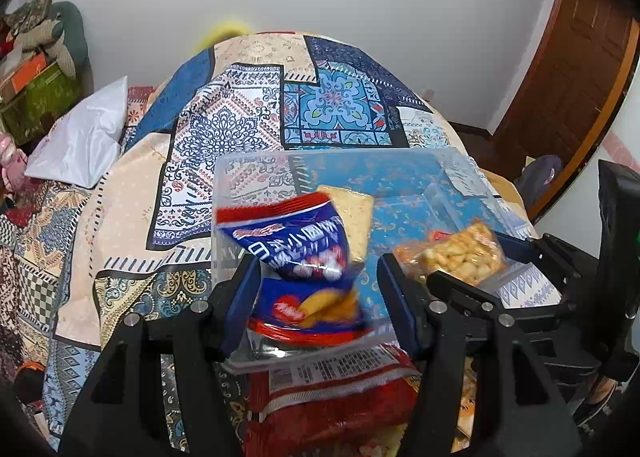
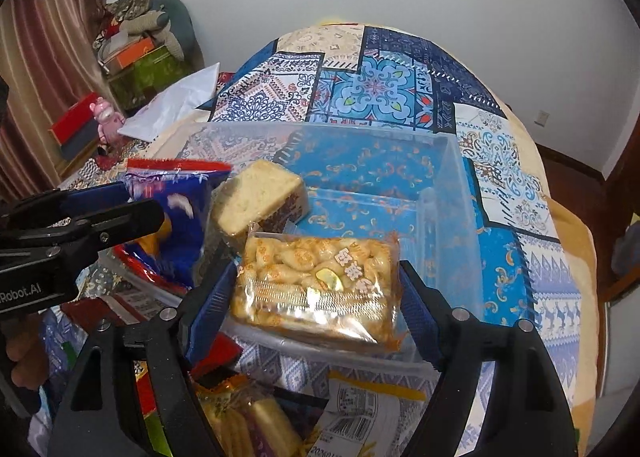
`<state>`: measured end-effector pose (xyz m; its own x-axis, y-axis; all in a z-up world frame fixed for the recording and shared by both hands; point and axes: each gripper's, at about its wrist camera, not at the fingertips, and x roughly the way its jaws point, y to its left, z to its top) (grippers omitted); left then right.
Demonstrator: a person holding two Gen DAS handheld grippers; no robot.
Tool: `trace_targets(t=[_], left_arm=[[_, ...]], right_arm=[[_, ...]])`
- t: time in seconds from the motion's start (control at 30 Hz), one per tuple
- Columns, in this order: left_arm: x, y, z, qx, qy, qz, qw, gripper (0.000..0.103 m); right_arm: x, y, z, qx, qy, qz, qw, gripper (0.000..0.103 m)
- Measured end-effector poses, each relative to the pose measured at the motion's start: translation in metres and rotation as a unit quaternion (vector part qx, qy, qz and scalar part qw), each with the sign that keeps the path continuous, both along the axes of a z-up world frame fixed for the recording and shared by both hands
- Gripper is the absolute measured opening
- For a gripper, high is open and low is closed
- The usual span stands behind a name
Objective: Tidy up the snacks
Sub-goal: 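Carry the cracker bag and chip bag over the clear box and release both, then grasp the green-edged snack bag with the left tool while the right tool grasps the purple coconut roll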
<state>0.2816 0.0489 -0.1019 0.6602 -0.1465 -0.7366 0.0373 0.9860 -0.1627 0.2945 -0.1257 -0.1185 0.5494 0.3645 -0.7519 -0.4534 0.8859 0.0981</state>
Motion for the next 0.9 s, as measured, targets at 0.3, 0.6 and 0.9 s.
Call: trace_targets(t=[0.3,0.6,0.9], left_arm=[[-0.028,-0.004,0.023,0.008,-0.011,-0.004,0.9999,0.061],[-0.069,-0.008,0.026,0.021,0.003,-0.002,0.9998,0.063],[-0.101,-0.018,-0.008,0.021,0.048,-0.007,0.9986,0.067]], right_arm=[[-0.020,-0.010,0.022,0.003,-0.019,-0.001,1.000,0.080],[-0.050,-0.042,0.042,0.016,-0.031,-0.021,0.999,0.080],[-0.077,-0.072,0.024,0.000,-0.010,-0.039,0.999,0.080]])
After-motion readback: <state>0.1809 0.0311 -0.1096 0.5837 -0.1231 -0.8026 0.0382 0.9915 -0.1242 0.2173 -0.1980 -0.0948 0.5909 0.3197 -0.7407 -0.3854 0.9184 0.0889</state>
